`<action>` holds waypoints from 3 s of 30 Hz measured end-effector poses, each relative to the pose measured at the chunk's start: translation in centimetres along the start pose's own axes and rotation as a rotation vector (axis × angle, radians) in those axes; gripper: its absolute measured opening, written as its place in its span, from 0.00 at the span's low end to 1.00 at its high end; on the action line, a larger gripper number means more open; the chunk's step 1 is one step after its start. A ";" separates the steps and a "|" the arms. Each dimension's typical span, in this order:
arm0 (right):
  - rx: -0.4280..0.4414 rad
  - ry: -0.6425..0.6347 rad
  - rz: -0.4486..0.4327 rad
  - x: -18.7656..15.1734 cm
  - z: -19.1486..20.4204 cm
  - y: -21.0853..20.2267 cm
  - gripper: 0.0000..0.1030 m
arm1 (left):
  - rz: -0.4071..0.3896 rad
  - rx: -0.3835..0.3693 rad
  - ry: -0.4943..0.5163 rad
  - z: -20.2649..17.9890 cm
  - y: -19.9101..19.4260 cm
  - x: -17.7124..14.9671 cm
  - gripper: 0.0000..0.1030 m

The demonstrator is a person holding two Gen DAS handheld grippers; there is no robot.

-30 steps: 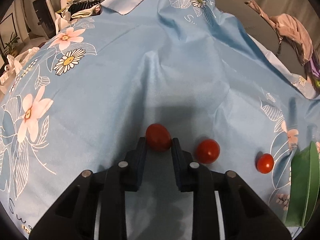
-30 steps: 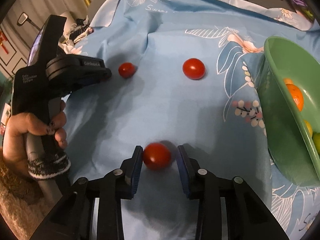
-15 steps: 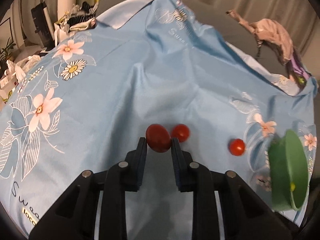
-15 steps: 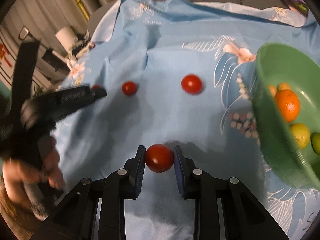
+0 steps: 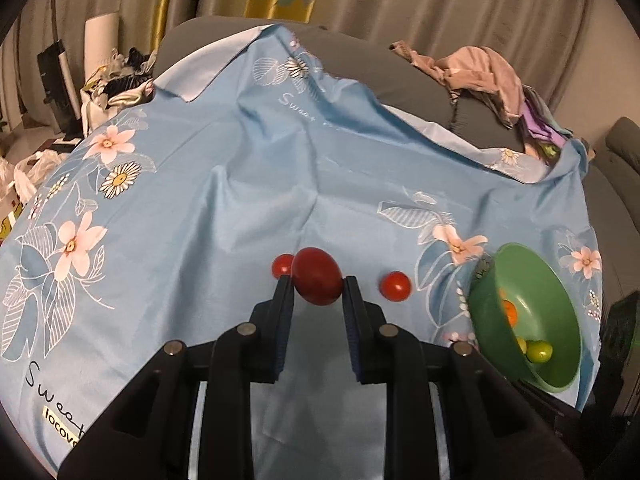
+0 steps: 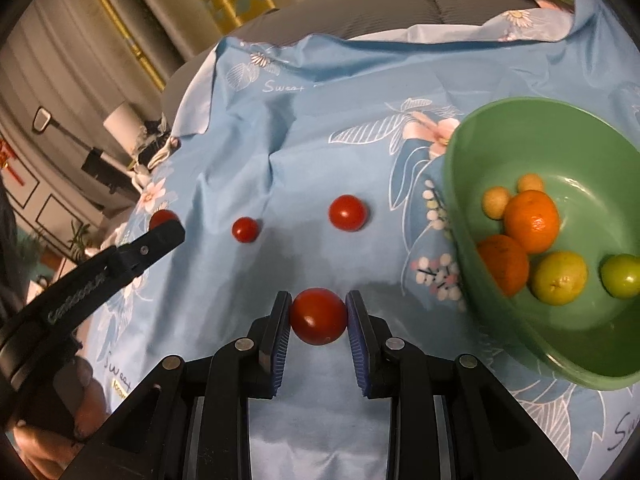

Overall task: Organize fruits
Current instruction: 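Carry the cherry tomato with the right gripper over the bowl, then lower the tomato into the bowl and open the right gripper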

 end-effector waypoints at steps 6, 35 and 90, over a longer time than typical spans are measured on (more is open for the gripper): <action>-0.009 0.030 -0.044 0.5 -0.7 -1.2 0.29 | -0.029 -0.039 0.021 -1.7 -1.1 0.0 0.24; -0.120 0.214 -0.339 2.8 -9.0 -11.2 0.29 | 0.029 -0.254 0.265 -14.2 -2.1 -3.9 0.24; -0.315 0.349 -0.228 1.9 -17.8 -9.3 0.29 | 0.248 -0.305 0.497 -22.0 6.6 -5.5 0.24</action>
Point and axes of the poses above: each gripper's, at about its wrist camera, not at the fingertips, and y roughly the way its jaws point, z to its left, x to its top, the point moved 9 cm from there along y, roughly the way its jaws point, and after that the axes turned 6 degrees about z, right-handed, at the moved point
